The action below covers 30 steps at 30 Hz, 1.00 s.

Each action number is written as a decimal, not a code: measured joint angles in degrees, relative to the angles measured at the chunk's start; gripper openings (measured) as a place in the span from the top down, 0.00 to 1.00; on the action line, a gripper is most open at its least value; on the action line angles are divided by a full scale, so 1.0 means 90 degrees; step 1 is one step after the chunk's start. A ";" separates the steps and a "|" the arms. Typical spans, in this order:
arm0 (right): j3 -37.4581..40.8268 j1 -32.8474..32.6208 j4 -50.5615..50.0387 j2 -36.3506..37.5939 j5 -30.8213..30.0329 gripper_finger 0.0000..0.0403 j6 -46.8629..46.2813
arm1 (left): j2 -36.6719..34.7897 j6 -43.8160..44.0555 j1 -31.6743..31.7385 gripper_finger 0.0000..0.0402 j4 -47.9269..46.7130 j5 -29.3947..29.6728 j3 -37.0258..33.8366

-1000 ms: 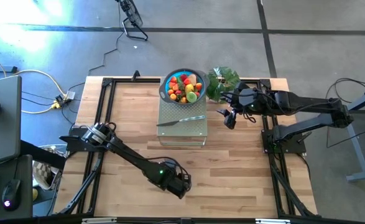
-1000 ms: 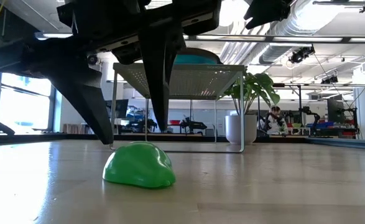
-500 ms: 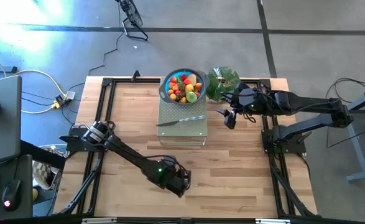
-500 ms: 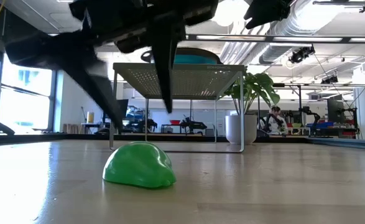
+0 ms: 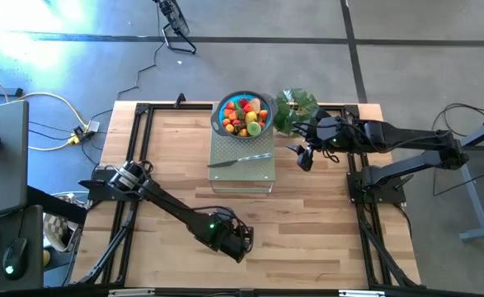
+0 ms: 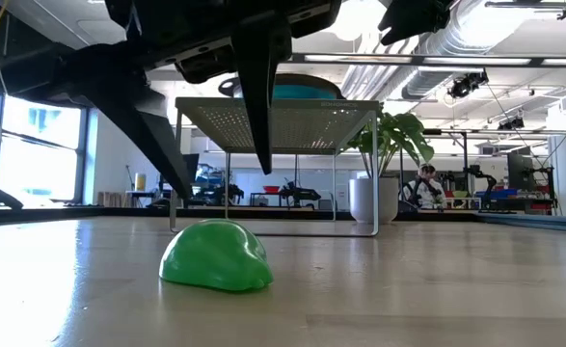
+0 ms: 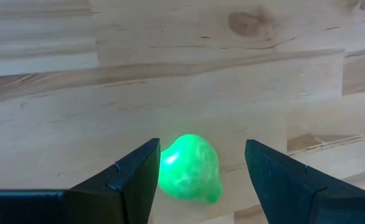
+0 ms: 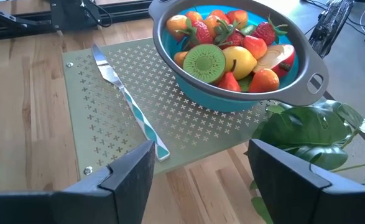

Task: Pick & Place Fruit
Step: Put the green pear in the blue bowl on the shelf

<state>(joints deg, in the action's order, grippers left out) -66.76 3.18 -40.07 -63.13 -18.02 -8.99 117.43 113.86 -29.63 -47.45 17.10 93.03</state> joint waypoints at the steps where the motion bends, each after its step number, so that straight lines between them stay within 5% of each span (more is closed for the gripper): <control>1: 0.0000 -0.0002 0.0000 0.0000 0.0000 0.38 0.0000 | 0.0000 0.0000 0.0000 0.43 0.0017 0.0000 0.0000; 25: 0.0000 -0.0002 0.0000 0.0002 0.0019 0.38 0.0362 | 0.0007 0.0049 0.0001 0.43 0.0668 0.0024 0.0000; 30: 0.0000 -0.0002 0.0000 0.0000 0.0019 0.38 0.0342 | 0.0008 0.0527 0.0000 0.43 0.0691 -0.0573 0.0000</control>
<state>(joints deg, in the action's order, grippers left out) -66.76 3.16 -40.07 -63.13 -17.85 -5.92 117.49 118.60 -29.63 -41.23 11.95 93.03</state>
